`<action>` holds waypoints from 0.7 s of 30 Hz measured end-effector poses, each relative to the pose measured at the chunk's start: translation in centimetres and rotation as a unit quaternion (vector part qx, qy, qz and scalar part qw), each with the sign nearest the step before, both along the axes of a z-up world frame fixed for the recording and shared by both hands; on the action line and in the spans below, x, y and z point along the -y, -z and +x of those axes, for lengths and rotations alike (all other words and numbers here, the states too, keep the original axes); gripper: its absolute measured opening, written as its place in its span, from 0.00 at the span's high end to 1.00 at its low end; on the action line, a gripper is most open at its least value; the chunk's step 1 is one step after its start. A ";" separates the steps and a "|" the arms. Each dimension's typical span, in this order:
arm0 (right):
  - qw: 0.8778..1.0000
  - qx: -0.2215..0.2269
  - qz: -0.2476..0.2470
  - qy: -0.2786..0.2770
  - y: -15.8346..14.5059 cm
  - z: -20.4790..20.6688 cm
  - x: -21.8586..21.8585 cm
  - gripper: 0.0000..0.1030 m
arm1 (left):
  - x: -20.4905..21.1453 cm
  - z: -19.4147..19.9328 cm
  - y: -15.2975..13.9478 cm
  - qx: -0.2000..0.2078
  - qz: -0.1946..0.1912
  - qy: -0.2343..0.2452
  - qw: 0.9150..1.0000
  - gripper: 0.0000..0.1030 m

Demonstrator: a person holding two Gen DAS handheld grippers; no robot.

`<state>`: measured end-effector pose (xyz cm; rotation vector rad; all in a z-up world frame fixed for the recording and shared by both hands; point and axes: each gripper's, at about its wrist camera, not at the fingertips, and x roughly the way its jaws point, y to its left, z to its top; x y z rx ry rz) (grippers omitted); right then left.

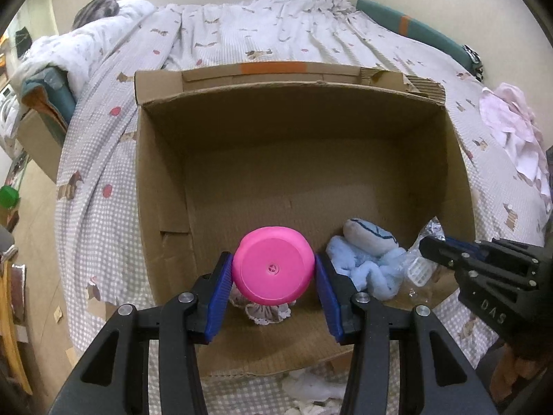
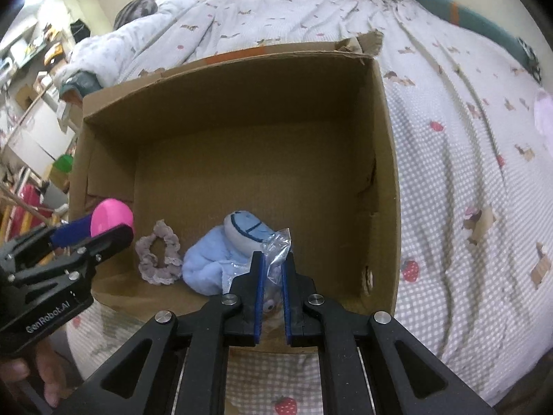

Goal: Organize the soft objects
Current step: 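Lower the pink item and plastic bag into the box and open both grippers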

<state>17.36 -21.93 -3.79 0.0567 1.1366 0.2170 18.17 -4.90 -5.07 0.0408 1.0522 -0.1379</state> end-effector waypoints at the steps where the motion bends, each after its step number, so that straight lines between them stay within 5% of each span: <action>1: 1.000 0.001 -0.003 -0.002 0.0 0.0 -0.1 0.91 | 0.0 0.0 0.0 0.001 0.001 0.000 1.000 0.58; 15: 1.000 0.016 -0.010 -0.004 -0.3 -0.1 -0.4 0.87 | 0.2 -0.2 0.0 -0.002 0.010 -0.001 1.000 0.48; 18: 1.000 0.020 -0.007 0.001 -0.5 -0.2 -0.3 0.77 | 0.3 -0.3 -0.2 0.001 0.011 -0.001 1.000 0.37; 20: 1.000 0.022 0.000 0.009 -0.7 -0.1 0.0 0.61 | 0.3 -0.4 -0.3 0.002 0.011 0.000 1.000 0.35; 21: 1.000 0.024 0.009 0.013 -0.9 -0.1 0.2 0.45 | 0.3 -0.4 -0.4 0.003 0.011 0.000 1.000 0.34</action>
